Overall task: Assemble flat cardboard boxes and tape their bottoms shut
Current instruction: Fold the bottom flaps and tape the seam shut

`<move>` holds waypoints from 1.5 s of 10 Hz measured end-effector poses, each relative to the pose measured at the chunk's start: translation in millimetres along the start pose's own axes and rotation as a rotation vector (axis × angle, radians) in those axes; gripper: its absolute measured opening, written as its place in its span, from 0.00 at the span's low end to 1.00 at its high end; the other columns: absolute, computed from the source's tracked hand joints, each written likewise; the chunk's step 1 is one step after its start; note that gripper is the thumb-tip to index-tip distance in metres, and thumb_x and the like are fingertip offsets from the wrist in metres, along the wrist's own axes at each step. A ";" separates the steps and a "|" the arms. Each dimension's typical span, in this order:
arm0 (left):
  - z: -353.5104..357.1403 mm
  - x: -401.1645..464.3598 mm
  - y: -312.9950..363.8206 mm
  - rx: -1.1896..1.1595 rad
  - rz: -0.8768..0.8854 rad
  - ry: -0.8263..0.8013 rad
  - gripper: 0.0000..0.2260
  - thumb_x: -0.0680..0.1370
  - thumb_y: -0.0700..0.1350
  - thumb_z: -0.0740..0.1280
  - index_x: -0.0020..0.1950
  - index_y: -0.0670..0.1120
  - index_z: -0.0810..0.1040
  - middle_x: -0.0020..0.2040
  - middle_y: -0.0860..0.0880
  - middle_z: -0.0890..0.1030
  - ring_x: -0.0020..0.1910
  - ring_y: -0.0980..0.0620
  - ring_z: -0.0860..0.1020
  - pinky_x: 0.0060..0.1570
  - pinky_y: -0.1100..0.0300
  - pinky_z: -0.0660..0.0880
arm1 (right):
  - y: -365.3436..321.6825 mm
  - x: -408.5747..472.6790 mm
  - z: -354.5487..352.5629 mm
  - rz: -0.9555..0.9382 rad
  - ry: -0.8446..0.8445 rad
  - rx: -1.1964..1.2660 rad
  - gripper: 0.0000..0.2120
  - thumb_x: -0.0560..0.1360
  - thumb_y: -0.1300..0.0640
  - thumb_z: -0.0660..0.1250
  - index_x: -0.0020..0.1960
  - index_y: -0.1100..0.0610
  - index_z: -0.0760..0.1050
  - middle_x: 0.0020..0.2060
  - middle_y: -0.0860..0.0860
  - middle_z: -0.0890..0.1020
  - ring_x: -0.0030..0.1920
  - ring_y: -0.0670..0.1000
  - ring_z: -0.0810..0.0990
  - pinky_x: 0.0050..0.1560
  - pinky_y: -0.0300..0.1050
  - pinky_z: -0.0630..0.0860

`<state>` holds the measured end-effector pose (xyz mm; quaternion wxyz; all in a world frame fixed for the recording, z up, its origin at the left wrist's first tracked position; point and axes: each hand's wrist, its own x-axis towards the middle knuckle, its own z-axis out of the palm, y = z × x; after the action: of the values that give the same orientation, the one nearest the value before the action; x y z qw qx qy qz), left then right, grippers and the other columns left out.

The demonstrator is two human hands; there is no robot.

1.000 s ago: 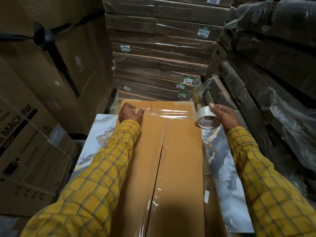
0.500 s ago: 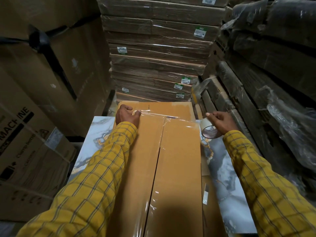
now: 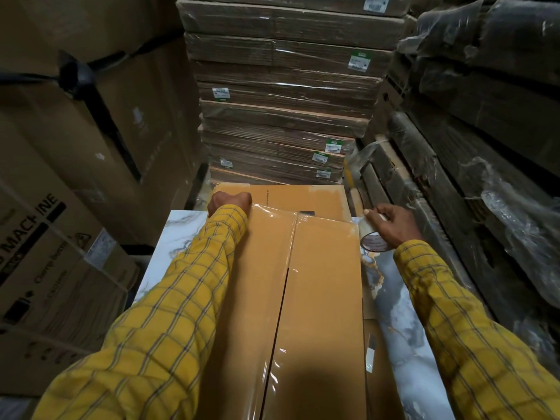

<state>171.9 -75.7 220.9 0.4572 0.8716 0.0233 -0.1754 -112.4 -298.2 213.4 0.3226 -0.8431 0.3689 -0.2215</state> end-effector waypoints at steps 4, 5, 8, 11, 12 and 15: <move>-9.1 36.3 0.6 0.268 0.178 -0.470 0.16 0.79 0.32 0.57 0.60 0.37 0.82 0.48 0.43 0.81 0.53 0.43 0.78 0.53 0.58 0.71 | -9.5 -7.8 -0.5 0.000 0.025 -0.007 0.17 0.79 0.55 0.70 0.34 0.60 0.72 0.30 0.59 0.73 0.35 0.51 0.70 0.37 0.48 0.69; -3.3 45.7 -0.4 0.448 0.190 -0.488 0.15 0.82 0.40 0.61 0.67 0.44 0.79 0.63 0.43 0.79 0.64 0.41 0.75 0.62 0.57 0.69 | -6.5 -7.4 0.5 0.008 0.038 -0.011 0.15 0.78 0.53 0.70 0.38 0.62 0.77 0.35 0.63 0.79 0.37 0.51 0.73 0.41 0.51 0.76; 12.5 77.3 -20.7 0.551 0.277 -0.424 0.17 0.85 0.45 0.58 0.68 0.38 0.76 0.66 0.38 0.77 0.66 0.39 0.74 0.65 0.53 0.70 | -9.4 -12.6 1.7 0.029 0.073 -0.016 0.13 0.78 0.55 0.70 0.40 0.63 0.78 0.36 0.63 0.80 0.37 0.55 0.75 0.41 0.49 0.74; 9.2 29.8 -4.4 0.113 0.417 -0.056 0.17 0.85 0.49 0.57 0.64 0.39 0.78 0.61 0.39 0.80 0.60 0.39 0.77 0.53 0.55 0.71 | -10.1 -14.7 3.2 0.049 0.067 -0.003 0.13 0.79 0.55 0.69 0.38 0.60 0.76 0.33 0.56 0.77 0.37 0.53 0.74 0.37 0.44 0.69; 9.7 -7.1 0.5 0.107 0.870 -0.217 0.12 0.83 0.51 0.63 0.58 0.47 0.82 0.54 0.47 0.84 0.52 0.47 0.80 0.49 0.60 0.71 | -11.6 -14.8 2.1 0.052 0.067 -0.007 0.14 0.79 0.54 0.69 0.39 0.62 0.77 0.34 0.60 0.79 0.38 0.52 0.73 0.36 0.43 0.67; 20.9 -13.3 -0.3 0.542 1.021 -0.643 0.26 0.68 0.65 0.75 0.63 0.59 0.79 0.61 0.57 0.80 0.58 0.55 0.76 0.61 0.55 0.73 | -6.1 -12.7 4.1 0.082 0.059 -0.064 0.16 0.79 0.50 0.67 0.40 0.62 0.75 0.34 0.60 0.78 0.40 0.62 0.77 0.40 0.51 0.72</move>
<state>153.4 -90.7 214.2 0.2317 0.7615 -0.5754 -0.1879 -114.9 -283.7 213.2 0.2930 -0.8303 0.4193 -0.2210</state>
